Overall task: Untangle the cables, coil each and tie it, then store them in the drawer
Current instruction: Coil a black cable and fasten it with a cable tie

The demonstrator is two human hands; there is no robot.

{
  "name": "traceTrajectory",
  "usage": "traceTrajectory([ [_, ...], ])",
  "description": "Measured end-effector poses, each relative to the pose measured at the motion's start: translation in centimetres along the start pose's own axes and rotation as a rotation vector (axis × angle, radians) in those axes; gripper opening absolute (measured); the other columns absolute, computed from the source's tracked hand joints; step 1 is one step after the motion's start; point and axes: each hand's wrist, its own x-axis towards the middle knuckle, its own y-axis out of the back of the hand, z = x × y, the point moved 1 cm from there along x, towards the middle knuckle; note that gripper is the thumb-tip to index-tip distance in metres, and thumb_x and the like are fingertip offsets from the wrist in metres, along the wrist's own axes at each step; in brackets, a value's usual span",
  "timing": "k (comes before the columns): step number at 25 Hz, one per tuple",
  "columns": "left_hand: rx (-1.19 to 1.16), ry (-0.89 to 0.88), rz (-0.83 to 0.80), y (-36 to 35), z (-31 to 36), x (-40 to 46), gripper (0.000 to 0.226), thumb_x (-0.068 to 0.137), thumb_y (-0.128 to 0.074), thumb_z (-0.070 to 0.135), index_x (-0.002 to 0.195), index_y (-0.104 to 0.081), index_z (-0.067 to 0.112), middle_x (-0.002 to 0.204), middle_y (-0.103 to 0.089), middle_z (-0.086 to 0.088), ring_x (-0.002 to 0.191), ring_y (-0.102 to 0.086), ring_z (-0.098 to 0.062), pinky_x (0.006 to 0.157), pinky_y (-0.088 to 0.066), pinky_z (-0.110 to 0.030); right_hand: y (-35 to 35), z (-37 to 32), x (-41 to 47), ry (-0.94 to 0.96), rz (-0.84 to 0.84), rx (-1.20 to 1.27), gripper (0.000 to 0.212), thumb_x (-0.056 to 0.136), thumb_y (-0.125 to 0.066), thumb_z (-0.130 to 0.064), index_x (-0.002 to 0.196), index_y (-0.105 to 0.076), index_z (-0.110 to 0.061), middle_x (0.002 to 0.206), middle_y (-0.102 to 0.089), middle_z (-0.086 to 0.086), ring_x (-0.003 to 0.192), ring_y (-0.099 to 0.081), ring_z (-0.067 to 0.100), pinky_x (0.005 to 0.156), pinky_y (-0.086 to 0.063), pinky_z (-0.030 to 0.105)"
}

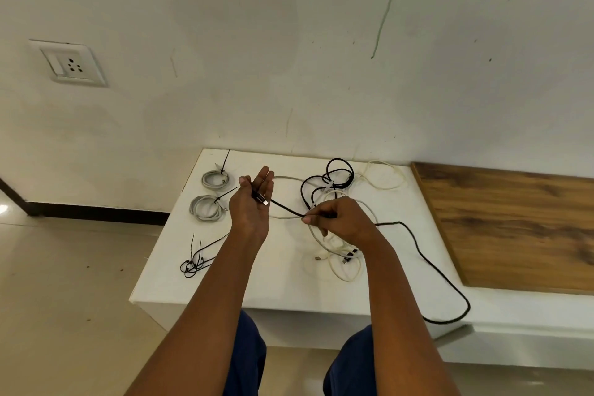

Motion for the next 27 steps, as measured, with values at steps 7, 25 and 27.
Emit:
traceTrajectory([
  [7, 0.831, -0.178, -0.178, 0.1, -2.1, -1.0, 0.024, 0.103, -0.032, 0.024, 0.105, -0.048, 0.006, 0.111, -0.065, -0.01, 0.101, -0.063, -0.017, 0.086, -0.049, -0.02, -0.8, -1.0, 0.3, 0.105, -0.028, -0.01, 0.015, 0.09, -0.062, -0.021, 0.096, -0.074, -0.015, 0.057, -0.056, -0.013, 0.058, -0.05, 0.003, 0.064, -0.04, 0.015],
  [25, 0.872, 0.402, -0.504, -0.9, -2.3, -2.7, 0.038, 0.1, -0.036, 0.036, 0.075, -0.054, 0.013, 0.048, -0.032, 0.004, 0.042, -0.022, -0.01, 0.044, -0.023, -0.019, 0.2, -0.9, 0.3, 0.05, 0.477, 0.075, 0.02, 0.076, -0.075, -0.034, 0.067, -0.056, -0.032, 0.073, -0.066, -0.01, 0.069, -0.06, 0.023, 0.064, -0.043, 0.034],
  [27, 0.671, 0.561, -0.557, -1.1, -1.9, -2.8, 0.034, 0.098, -0.039, 0.034, 0.073, -0.052, 0.016, 0.047, -0.03, 0.007, 0.04, -0.019, -0.007, 0.041, -0.023, -0.018, 0.1, -0.9, 0.4, 0.075, 0.483, 0.129, 0.019, 0.078, -0.073, -0.032, 0.068, -0.058, -0.033, 0.07, -0.064, -0.015, 0.067, -0.059, 0.015, 0.063, -0.042, 0.03],
])
